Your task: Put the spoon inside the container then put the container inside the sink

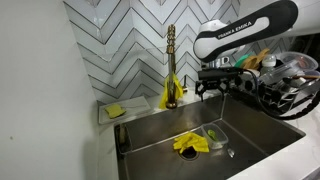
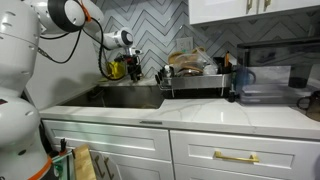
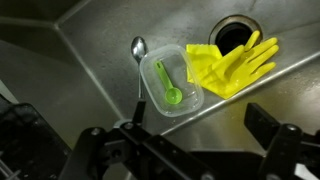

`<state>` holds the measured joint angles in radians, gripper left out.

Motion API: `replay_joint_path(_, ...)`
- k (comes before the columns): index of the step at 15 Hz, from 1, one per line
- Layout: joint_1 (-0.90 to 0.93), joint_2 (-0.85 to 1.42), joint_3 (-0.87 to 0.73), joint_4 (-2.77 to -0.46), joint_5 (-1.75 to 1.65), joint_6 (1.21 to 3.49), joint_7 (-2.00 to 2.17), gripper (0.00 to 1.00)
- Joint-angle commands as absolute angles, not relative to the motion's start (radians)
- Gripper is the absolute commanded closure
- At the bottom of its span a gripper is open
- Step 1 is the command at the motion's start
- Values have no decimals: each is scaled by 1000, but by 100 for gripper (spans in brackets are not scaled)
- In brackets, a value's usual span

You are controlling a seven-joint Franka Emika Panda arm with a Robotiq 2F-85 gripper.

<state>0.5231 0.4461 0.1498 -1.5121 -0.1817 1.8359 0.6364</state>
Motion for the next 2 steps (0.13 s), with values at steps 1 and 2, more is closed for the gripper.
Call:
replay_joint_path(1,513,454,163,-1503,-188,1830,640,0)
replay_joint_path(2,513,456,163,-1503,-187,1830,640,0)
